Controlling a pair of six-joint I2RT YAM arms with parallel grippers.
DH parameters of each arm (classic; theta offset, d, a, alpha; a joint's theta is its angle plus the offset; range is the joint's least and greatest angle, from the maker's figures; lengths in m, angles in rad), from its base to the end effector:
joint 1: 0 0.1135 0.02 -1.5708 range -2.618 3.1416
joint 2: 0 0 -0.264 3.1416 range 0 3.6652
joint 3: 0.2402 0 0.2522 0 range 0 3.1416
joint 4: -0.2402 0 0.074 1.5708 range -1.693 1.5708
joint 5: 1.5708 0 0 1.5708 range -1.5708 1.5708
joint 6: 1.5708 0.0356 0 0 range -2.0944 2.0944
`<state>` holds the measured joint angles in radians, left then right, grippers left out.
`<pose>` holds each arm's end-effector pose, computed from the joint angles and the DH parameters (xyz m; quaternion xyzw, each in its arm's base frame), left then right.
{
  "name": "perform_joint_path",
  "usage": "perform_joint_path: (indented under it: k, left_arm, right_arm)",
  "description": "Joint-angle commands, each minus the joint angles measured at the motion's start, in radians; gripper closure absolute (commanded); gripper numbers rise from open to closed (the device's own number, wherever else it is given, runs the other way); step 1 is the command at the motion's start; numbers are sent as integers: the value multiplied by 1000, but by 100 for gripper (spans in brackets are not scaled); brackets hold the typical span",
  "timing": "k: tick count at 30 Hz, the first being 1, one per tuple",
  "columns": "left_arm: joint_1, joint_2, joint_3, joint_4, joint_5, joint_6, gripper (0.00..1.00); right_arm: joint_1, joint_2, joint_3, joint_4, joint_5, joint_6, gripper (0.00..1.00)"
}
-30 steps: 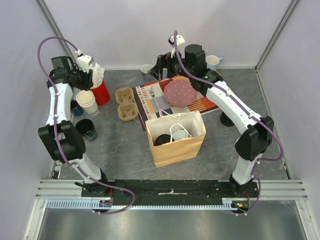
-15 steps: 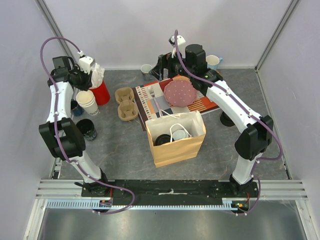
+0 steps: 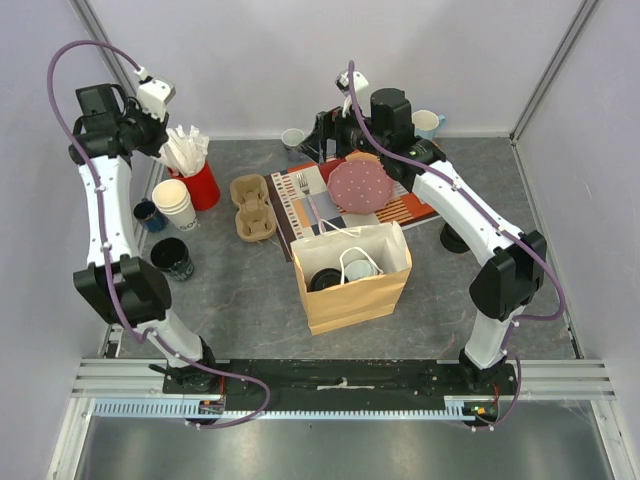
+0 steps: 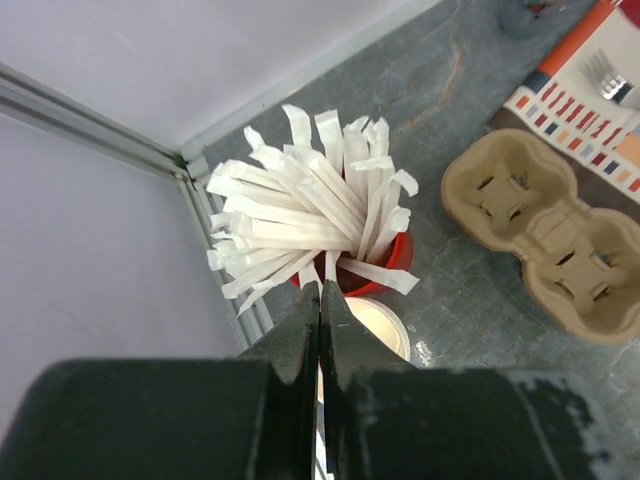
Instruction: Pack the takeout coffee
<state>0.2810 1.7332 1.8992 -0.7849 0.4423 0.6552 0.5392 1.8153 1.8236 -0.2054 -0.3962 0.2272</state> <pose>0.3701 0.0910 0.4121 0.2601 0.8334 0.0277 0.4869 0.3646 0.2342 0.4108 -0.2411 0.7295 0.3736 0.5197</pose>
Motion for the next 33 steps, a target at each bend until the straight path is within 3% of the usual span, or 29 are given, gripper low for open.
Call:
perform_joint_path:
  k: [1, 7, 19, 24, 29, 33]
  left_arm:
    - [-20, -116, 63, -83, 72, -11, 98]
    - [-39, -159, 66, -74, 76, -38, 98]
    - [-63, -207, 224, -79, 111, -121, 98]
    - [-176, -264, 225, -114, 130, -150, 98]
    - [-250, -270, 297, -157, 229, -218, 98]
    - [-269, -264, 359, -166, 352, -258, 98]
  right_arm:
    - [-4, -30, 28, 24, -70, -35, 2]
    - [-4, -21, 36, 47, -119, -34, 2]
    - [-2, -30, 25, 130, -213, -17, 3]
    - [7, -51, 23, 280, -263, -26, 3]
    - [18, -94, 43, 371, -277, -89, 2]
    - [18, -116, 106, 293, -271, -175, 2]
